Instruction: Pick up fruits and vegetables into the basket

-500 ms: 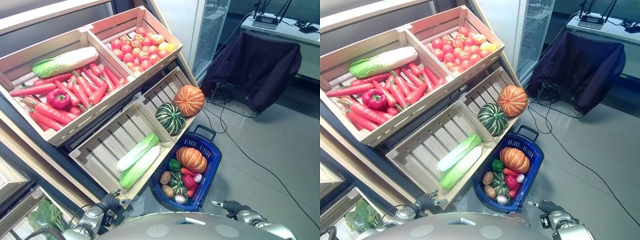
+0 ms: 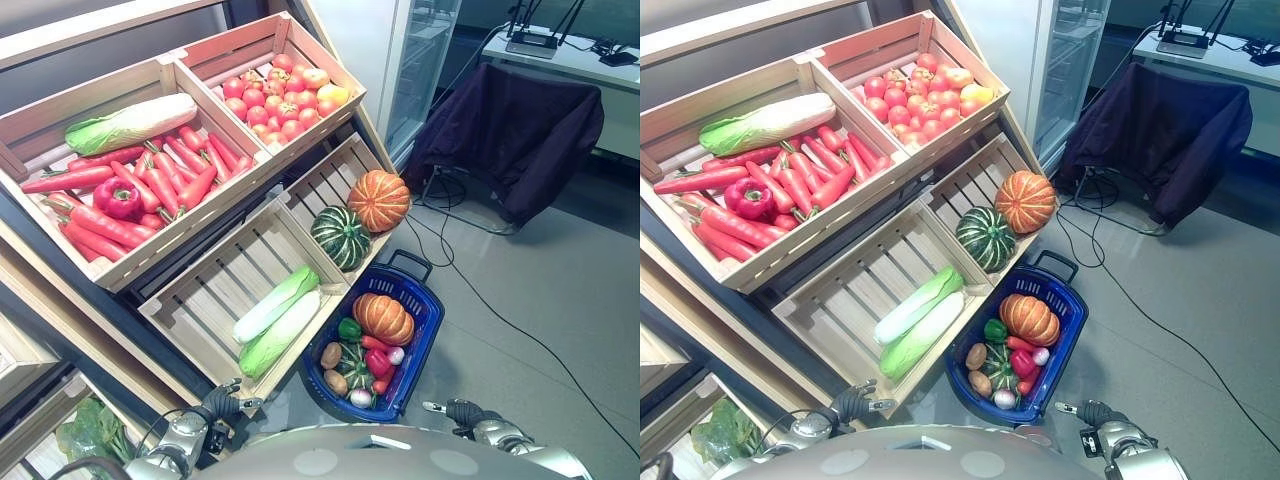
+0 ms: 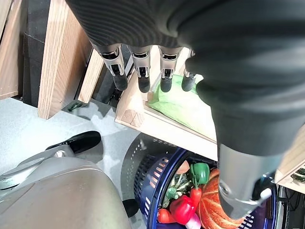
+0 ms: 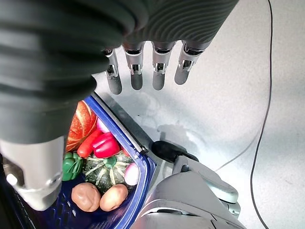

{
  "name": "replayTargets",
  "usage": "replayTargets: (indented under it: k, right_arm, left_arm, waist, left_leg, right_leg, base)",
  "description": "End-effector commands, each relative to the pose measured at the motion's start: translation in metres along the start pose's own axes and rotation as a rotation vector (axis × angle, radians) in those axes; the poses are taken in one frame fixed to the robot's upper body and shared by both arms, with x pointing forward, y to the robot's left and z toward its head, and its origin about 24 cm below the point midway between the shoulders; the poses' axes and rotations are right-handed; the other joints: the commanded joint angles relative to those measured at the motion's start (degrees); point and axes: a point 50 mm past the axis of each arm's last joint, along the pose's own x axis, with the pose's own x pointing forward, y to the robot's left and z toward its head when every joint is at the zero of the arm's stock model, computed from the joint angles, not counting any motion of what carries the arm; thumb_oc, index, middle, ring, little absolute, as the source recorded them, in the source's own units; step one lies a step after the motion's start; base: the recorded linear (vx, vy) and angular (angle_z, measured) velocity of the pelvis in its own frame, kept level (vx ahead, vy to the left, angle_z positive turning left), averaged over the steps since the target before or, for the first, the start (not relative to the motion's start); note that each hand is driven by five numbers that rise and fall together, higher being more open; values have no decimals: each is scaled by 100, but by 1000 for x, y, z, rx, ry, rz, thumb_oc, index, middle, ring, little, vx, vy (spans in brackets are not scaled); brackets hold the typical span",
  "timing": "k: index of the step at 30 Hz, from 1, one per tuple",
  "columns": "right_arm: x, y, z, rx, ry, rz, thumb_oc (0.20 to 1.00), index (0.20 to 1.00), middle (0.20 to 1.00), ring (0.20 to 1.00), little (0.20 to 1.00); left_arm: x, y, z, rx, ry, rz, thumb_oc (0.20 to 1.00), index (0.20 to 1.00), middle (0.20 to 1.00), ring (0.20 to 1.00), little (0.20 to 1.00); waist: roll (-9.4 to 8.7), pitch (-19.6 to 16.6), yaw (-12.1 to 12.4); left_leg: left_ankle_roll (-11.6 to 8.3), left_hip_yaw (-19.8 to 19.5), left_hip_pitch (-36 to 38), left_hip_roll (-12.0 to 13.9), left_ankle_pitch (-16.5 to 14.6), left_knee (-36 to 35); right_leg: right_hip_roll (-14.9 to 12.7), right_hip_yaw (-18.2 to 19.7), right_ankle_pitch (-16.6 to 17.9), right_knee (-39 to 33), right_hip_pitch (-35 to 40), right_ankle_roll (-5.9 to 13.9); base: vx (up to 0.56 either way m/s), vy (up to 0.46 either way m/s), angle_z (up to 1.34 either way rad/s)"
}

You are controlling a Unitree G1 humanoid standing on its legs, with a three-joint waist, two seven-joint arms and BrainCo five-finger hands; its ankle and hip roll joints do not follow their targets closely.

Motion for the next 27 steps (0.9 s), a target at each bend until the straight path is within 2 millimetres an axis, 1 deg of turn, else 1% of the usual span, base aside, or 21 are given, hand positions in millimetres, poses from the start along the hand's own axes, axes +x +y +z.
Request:
replayTargets:
  k: [1, 7, 10, 13, 16, 18, 20, 22, 24, 25, 27]
  right_arm:
    - [1, -1, 22, 3, -33, -13, 1000, 1000, 1000, 1000, 1000]
    - [1, -3, 20, 4, -30, -16, 1000, 1000, 1000, 1000, 1000]
    - [1, -8, 17, 10, -21, -30, 1000, 1000, 1000, 1000, 1000]
    - [1, -10, 20, 14, -25, -41, 1000, 1000, 1000, 1000, 1000]
    - [1, -13, 36, 22, -71, -59, 1000, 1000, 1000, 1000, 1000]
    - [0, -13, 43, 20, -91, -66, 1000, 1000, 1000, 1000, 1000]
    - [-1, -17, 62, 18, -139, -83, 1000, 1000, 1000, 1000, 1000]
    - [-2, -20, 73, 33, -172, -96, 1000, 1000, 1000, 1000, 1000]
    - [-4, -23, 81, 39, -196, -105, 1000, 1000, 1000, 1000, 1000]
    - [-5, -26, 90, 45, -216, -112, 1000, 1000, 1000, 1000, 1000]
    - [-6, -29, 97, 51, -235, -118, 1000, 1000, 1000, 1000, 1000]
  left_arm:
    - [5, 7, 18, -20, -35, 28, 1000, 1000, 1000, 1000, 1000]
    - [4, 11, 17, -70, -49, 57, 1000, 1000, 1000, 1000, 1000]
    - [3, 17, 18, -105, -63, 86, 1000, 1000, 1000, 1000, 1000]
    - [3, 18, 22, -121, -85, 96, 1000, 1000, 1000, 1000, 1000]
    - [5, 22, 43, -152, -166, 112, 1000, 1000, 1000, 1000, 1000]
    - [6, 23, 52, -165, -205, 117, 1000, 1000, 1000, 1000, 1000]
    - [7, 25, 75, -188, -287, 121, 1000, 1000, 1000, 1000, 1000]
    - [7, 25, 90, -201, -342, 117, 1000, 1000, 1000, 1000, 1000]
    - [7, 26, 99, -208, -377, 112, 1000, 1000, 1000, 1000, 1000]
    - [6, 27, 107, -217, -404, 112, 1000, 1000, 1000, 1000, 1000]
    - [5, 28, 116, -221, -437, 111, 1000, 1000, 1000, 1000, 1000]
  waist:
    - [-86, 313, -79]
    - [-83, 389, -78]
    - [-67, 517, -78]
    - [-37, 614, -83]
    - [32, 967, -110]
    - [63, 1111, -117]
    - [119, 1379, -120]
    - [158, 1560, -122]
    - [175, 1686, -130]
    - [180, 1793, -132]
    - [179, 1906, -126]
  left_leg:
    - [2, -141, -175, -45, -349, 42]
    - [-21, -147, -268, -29, -293, 42]
    - [-27, -176, -425, -28, -225, 42]
    - [-31, -174, -599, -26, -161, 42]
    - [-22, -214, -963, -48, -44, 42]
    - [-2, -249, -1095, -86, -4, 42]
    - [28, -281, -1348, -137, 68, 42]
    - [45, -322, -1491, -164, 111, 42]
    - [54, -331, -1573, -176, 142, 42]
    - [54, -326, -1650, -180, 179, 42]
    - [47, -320, -1727, -184, 216, 42]
  right_leg:
    - [-242, 105, -570, 96, 503, 442]
    - [-236, 117, -533, 88, 432, 447]
    - [-230, 138, -480, 72, 295, 445]
    - [-238, 167, -433, 66, 130, 439]
    - [-237, 230, -335, 60, -248, 415]
    - [-235, 276, -292, 60, -404, 407]
    - [-237, 313, -211, 62, -697, 385]
    - [-221, 318, -188, 111, -878, 354]
    - [-211, 333, -183, 159, -985, 331]
    - [-199, 335, -193, 219, -1078, 311]
    - [-185, 321, -216, 280, -1149, 292]
  base:
    - [0, 0, 0]
    - [0, 0, 0]
    - [0, 0, 0]
    - [-42, 6, 3]
    - [-171, 0, 4]
    - [-151, -1, 4]
    - [-217, 1, 1]
    - [-142, 3, 0]
    - [-97, 11, 3]
    - [-94, 12, 1]
    - [-65, 6, -2]
